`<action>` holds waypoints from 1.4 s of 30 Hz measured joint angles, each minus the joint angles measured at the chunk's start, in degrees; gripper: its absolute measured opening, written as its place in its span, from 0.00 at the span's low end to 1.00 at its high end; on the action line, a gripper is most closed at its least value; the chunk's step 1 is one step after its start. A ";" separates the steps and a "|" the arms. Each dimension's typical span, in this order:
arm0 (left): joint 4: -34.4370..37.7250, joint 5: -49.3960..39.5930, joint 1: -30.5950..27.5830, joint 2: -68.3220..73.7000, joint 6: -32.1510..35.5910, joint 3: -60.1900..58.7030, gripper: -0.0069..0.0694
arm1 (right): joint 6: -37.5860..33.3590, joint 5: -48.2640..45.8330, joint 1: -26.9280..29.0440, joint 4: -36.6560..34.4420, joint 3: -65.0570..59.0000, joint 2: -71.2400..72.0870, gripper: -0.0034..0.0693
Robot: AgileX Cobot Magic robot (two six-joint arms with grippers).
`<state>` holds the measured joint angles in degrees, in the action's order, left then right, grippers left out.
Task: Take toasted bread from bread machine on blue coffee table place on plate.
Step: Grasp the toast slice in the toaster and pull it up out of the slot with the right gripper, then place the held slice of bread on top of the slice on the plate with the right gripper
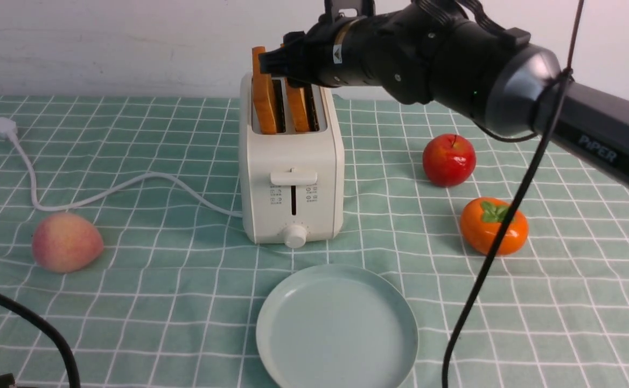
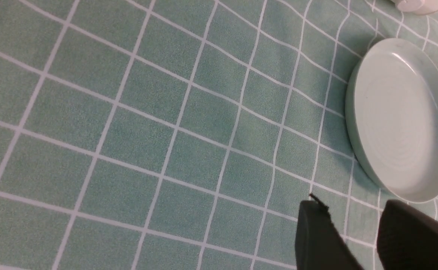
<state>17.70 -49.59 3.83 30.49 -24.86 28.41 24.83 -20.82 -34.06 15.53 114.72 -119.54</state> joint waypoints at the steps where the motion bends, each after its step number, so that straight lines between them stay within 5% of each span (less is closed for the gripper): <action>1: 0.04 0.00 0.00 0.00 0.00 0.00 0.40 | 0.00 0.47 0.00 0.00 0.00 0.00 0.54; 17: 0.07 0.00 0.00 0.00 0.00 0.00 0.40 | 0.06 0.00 -0.47 1.89 0.00 -5.79 0.51; 22: 0.07 0.00 0.00 0.00 0.00 0.00 0.40 | 0.06 -0.60 -0.47 3.02 0.00 -5.66 0.35; 24: 0.07 0.00 0.00 0.00 0.00 0.00 0.40 | 0.06 -1.23 -0.31 4.18 0.00 -4.68 0.20; 33: 0.18 -0.05 0.00 0.00 0.00 0.00 0.40 | 0.06 -2.00 1.31 10.81 0.00 8.27 0.19; 36: 0.18 -0.05 0.00 0.00 0.00 0.00 0.40 | -0.06 -7.83 1.70 12.77 0.22 13.48 0.19; 42: 0.31 -0.05 0.00 0.00 0.00 0.00 0.40 | -6.14 -36.65 1.94 11.55 0.81 20.08 0.19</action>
<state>18.01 -49.64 3.83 30.49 -24.86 28.41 18.68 -57.47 -32.12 27.09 115.53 -99.46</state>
